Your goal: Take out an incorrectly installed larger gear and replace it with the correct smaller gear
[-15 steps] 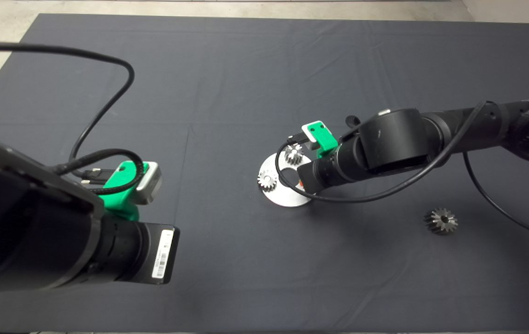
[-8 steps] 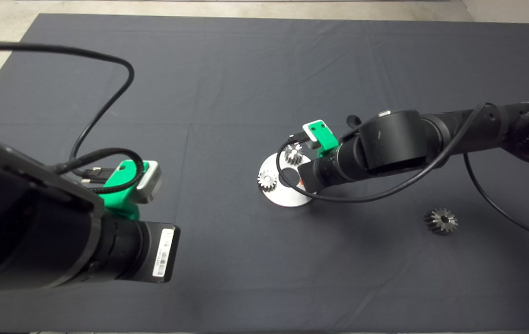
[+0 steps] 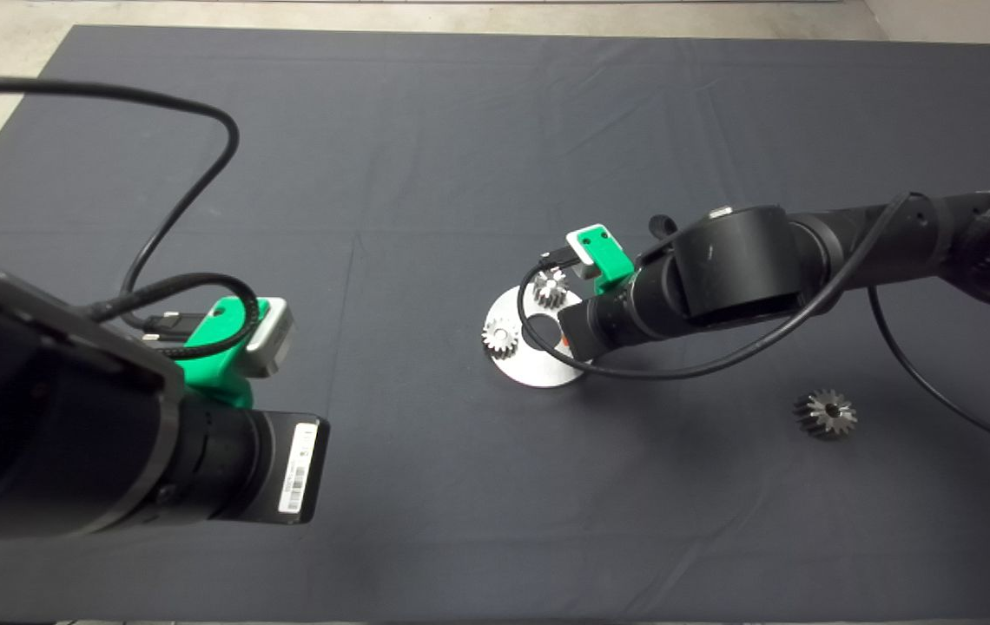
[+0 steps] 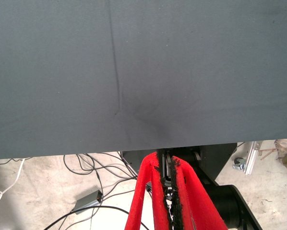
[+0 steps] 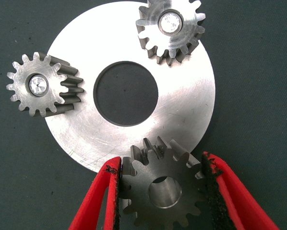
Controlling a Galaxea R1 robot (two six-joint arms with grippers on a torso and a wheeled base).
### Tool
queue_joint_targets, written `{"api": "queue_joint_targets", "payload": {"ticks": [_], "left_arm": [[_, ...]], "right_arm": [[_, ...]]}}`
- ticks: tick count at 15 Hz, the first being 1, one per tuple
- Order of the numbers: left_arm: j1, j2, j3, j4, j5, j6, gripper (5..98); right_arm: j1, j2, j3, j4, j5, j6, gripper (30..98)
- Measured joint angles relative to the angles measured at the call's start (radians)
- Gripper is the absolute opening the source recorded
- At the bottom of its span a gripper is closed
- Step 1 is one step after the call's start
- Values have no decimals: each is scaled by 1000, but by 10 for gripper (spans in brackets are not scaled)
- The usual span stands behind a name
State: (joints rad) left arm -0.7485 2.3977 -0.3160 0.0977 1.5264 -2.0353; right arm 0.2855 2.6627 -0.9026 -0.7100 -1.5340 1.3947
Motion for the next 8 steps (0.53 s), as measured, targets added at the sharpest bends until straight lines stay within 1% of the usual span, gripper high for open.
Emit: {"api": "queue_joint_targets", "payload": {"ticks": [3, 8], "left_arm": [[0, -3, 0, 0, 0, 0, 53], [0, -8, 0, 1, 0, 0, 53]], "right_arm": [[-1, 1, -9, -10, 0, -3, 354], [-33, 5, -30, -31, 1, -4, 354]]}}
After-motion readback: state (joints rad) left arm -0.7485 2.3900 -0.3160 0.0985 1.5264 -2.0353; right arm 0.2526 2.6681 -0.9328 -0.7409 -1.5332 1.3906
